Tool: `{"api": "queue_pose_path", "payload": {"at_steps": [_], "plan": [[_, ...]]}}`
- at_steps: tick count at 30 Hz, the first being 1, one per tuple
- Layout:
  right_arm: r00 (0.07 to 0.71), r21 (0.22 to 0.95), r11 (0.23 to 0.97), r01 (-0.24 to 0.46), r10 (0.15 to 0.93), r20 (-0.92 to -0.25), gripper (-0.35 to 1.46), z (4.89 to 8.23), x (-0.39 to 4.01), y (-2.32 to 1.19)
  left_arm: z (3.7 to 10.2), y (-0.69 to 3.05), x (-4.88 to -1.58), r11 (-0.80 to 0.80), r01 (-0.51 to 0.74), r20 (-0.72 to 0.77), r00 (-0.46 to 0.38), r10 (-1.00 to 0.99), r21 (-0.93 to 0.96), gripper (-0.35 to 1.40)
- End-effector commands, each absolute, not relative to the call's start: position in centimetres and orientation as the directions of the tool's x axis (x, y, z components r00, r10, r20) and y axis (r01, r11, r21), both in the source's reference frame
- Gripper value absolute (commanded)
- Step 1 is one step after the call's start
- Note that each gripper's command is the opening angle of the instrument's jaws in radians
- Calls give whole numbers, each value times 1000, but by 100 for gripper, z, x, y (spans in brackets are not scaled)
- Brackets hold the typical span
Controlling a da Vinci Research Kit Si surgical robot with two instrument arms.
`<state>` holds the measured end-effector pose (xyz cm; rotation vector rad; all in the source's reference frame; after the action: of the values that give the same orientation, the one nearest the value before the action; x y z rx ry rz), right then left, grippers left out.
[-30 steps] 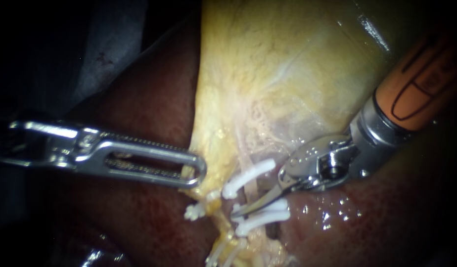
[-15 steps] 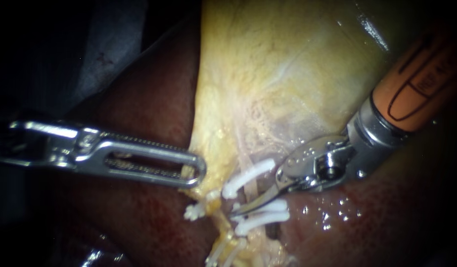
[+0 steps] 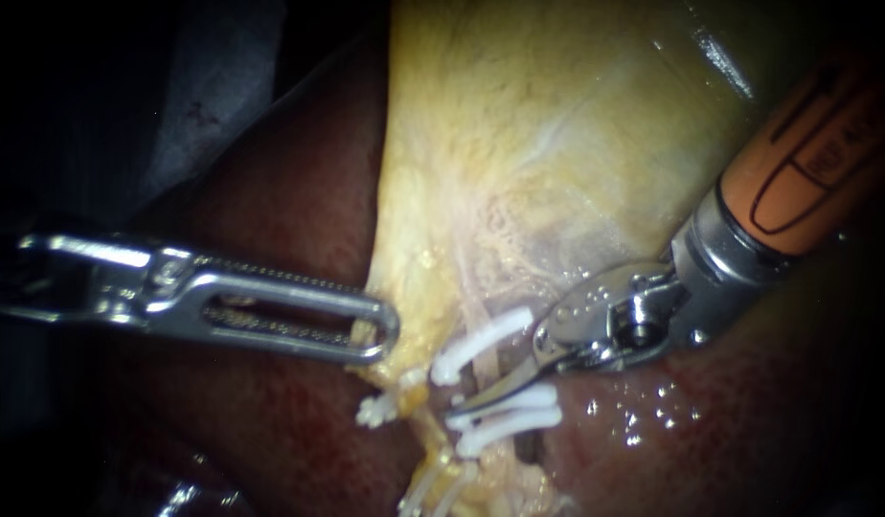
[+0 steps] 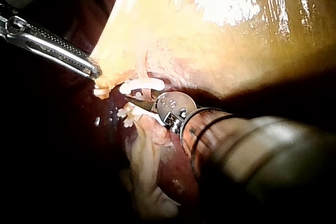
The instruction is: Go to the cutting position right tube
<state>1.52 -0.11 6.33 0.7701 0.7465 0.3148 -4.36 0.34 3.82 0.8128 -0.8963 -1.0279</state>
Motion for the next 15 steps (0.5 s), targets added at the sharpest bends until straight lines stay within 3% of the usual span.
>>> {"api": "queue_pose_path", "payload": {"at_steps": [1,15], "plan": [[705,725,689,6,511,-492,27,633,152,-11,382,34,-436,307,353,227,250,-941,884,-35],[705,725,688,7,511,-492,27,632,152,-11,382,34,-436,307,353,227,250,-941,884,-35]]}}
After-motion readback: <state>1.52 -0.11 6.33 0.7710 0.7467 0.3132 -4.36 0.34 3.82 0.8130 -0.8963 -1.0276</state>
